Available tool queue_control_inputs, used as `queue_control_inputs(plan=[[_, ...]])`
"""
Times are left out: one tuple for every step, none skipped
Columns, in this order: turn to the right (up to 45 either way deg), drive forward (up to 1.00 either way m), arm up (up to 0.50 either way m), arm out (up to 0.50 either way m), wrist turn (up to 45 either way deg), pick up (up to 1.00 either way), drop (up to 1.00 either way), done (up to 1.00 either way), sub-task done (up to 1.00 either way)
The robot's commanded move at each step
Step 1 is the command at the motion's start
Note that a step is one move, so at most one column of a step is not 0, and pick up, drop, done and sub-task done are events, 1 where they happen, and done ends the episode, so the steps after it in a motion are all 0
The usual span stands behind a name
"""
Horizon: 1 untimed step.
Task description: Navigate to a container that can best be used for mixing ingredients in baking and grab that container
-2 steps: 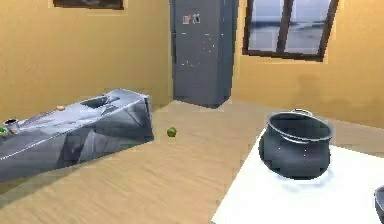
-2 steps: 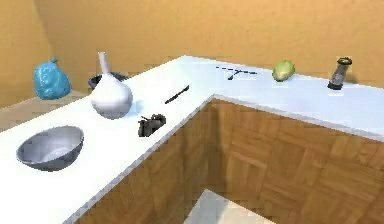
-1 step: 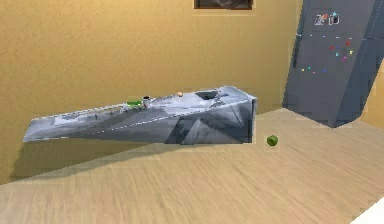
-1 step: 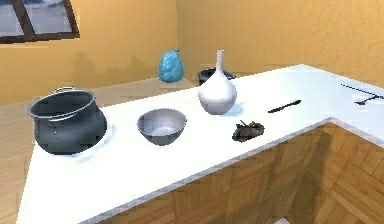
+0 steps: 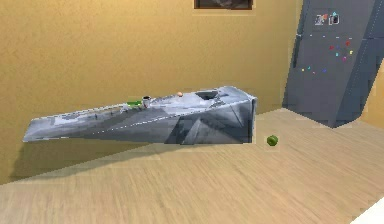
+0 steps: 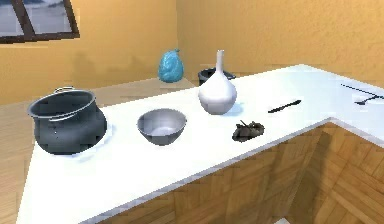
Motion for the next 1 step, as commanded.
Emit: queue_control_inputs(plan=[[0.0, 0.0, 0.38, 0.0, 0.0, 0.0, 0.0, 0.0, 0.0]])
